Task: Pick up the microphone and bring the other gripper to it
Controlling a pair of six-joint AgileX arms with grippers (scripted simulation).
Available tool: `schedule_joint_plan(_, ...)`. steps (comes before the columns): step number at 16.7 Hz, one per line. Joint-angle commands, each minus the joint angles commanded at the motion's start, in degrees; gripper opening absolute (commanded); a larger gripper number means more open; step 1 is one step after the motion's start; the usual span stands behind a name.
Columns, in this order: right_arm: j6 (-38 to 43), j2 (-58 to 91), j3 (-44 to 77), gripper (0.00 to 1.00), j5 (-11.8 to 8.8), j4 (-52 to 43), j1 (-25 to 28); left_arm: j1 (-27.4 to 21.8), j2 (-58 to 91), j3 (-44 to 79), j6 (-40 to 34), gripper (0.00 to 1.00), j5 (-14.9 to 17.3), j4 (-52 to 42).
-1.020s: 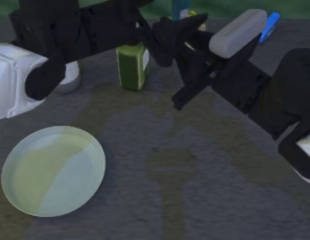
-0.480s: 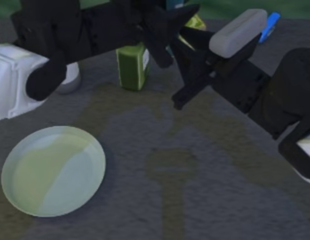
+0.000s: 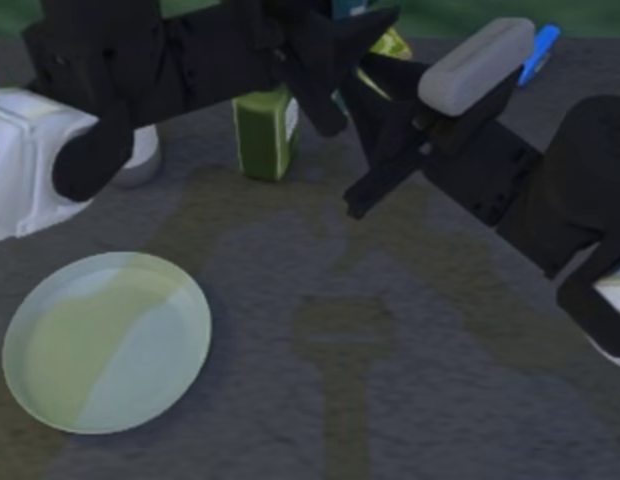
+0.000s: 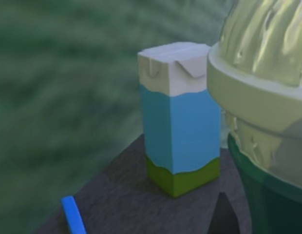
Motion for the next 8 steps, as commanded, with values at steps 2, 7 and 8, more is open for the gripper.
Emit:
schedule_joint_plan(2, 0.0, 0.0, 0.0, 0.15, 0.0, 0.0, 0.0, 0.0, 0.0, 0.0, 0.0, 0.0, 0.0, 0.0)
schedule_joint_plan(7, 0.0, 0.0, 0.0, 0.53, 0.0, 0.0, 0.0, 0.0, 0.0, 0.0, 0.0, 0.0, 0.0, 0.0)
schedule_joint_plan(8, 0.0, 0.0, 0.0, 0.6, 0.0, 0.0, 0.0, 0.0, 0.0, 0.0, 0.0, 0.0, 0.0, 0.0)
